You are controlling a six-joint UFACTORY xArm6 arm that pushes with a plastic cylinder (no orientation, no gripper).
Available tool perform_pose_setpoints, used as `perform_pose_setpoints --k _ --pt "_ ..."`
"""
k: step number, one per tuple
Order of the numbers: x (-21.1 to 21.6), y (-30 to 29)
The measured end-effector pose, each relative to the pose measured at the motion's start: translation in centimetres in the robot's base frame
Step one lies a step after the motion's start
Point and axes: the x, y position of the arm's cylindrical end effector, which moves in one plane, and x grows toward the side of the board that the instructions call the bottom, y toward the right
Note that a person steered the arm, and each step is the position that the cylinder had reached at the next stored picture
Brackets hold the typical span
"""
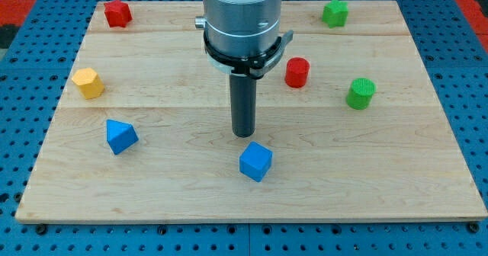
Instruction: Move circles diagonal to the blue cube
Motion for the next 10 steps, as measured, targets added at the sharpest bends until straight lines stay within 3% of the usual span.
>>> perform_pose_setpoints --k 8,10 --pt "0.0 -5.3" --pt "1.2 9.0"
